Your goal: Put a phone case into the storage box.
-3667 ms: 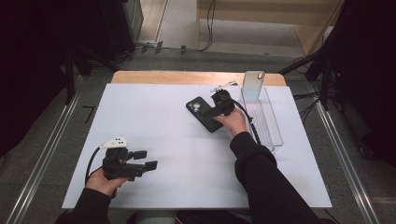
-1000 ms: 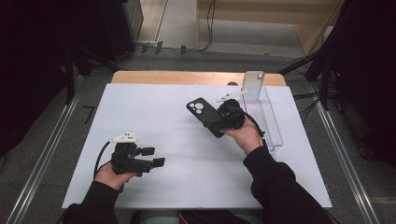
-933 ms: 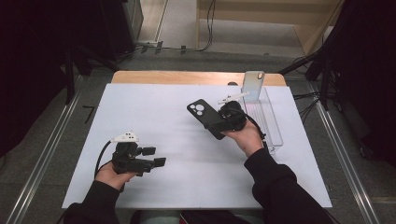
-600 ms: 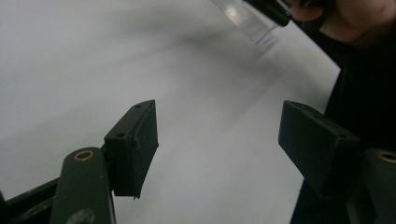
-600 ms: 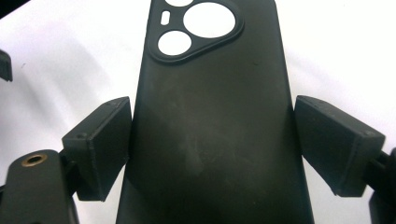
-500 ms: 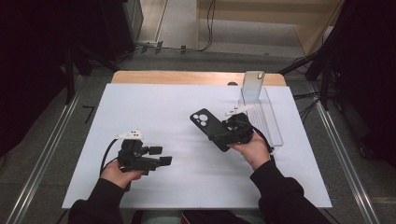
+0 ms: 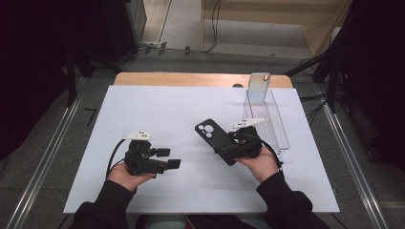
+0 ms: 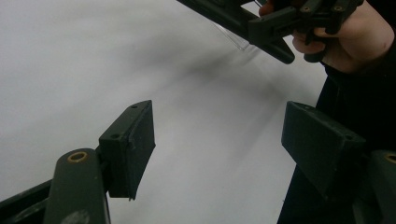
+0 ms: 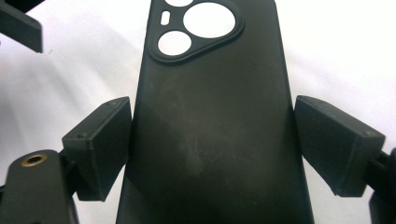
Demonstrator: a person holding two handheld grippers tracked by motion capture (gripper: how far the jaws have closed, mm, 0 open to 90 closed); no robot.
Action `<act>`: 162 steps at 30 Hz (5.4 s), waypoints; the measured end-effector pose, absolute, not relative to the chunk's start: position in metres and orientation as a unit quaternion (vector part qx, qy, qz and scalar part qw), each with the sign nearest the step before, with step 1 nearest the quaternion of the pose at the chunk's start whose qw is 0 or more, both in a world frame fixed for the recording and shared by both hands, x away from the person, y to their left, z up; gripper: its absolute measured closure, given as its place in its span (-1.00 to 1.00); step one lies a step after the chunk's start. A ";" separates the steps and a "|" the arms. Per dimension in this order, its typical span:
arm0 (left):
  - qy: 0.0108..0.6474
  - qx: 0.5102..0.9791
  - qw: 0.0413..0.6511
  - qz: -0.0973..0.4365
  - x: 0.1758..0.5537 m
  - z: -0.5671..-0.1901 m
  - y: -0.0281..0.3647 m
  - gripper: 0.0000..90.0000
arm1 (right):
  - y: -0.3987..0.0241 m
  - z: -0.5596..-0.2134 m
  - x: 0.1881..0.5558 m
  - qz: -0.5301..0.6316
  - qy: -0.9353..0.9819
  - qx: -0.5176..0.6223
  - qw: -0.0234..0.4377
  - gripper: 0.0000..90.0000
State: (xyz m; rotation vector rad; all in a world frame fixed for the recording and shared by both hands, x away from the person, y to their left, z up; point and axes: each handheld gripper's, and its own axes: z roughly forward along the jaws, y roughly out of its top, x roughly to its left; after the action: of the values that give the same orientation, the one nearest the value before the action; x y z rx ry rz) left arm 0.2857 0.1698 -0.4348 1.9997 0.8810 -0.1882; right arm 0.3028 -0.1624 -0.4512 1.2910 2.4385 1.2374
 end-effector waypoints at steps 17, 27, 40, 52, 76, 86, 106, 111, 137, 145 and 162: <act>0.409 0.793 0.445 -0.072 0.301 -0.430 0.160 -0.38 | -0.137 -0.459 0.288 0.418 0.785 0.454 0.062 -0.71; 0.442 0.782 0.433 -0.072 0.316 -0.422 0.151 -0.44 | -0.129 -0.462 0.287 0.423 0.773 0.468 0.073 -0.71; 0.475 0.767 0.426 -0.069 0.339 -0.418 0.143 -0.44 | -0.121 -0.469 0.289 0.453 0.735 0.502 0.055 -0.71; 0.488 0.759 0.427 -0.052 0.348 -0.419 0.130 -0.40 | -0.111 -0.478 0.281 0.481 0.705 0.519 0.042 -0.71; 0.535 0.714 0.446 -0.063 0.352 -0.427 0.122 0.49 | -0.091 -0.485 0.268 0.543 0.664 0.513 0.021 -0.72; 0.527 0.704 0.470 -0.075 0.348 -0.421 0.123 0.71 | -0.089 -0.484 0.267 0.553 0.669 0.496 0.035 -0.72; 0.521 0.679 0.500 -0.129 0.347 -0.418 0.128 0.83 | -0.087 -0.480 0.275 0.536 0.702 0.467 0.044 -0.81; 0.514 0.678 0.512 -0.118 0.345 -0.411 0.130 0.83 | -0.093 -0.474 0.284 0.540 0.711 0.450 0.024 -1.00; 0.426 0.731 0.534 0.002 0.333 -0.403 0.131 0.82 | -0.116 -0.460 0.286 0.454 0.803 0.385 -0.002 -1.00; 0.381 0.745 0.547 0.021 0.329 -0.406 0.126 0.82 | -0.118 -0.457 0.283 0.447 0.814 0.372 0.012 -1.00; 0.373 0.746 0.551 0.038 0.312 -0.406 0.109 0.82 | -0.130 -0.437 0.279 0.477 0.777 0.405 0.071 -1.00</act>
State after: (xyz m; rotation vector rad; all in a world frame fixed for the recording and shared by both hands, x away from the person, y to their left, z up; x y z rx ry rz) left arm 0.3123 0.1087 -0.4064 1.7643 0.8817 0.0891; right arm 0.2792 -0.1297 -0.4371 1.2181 2.3360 1.4355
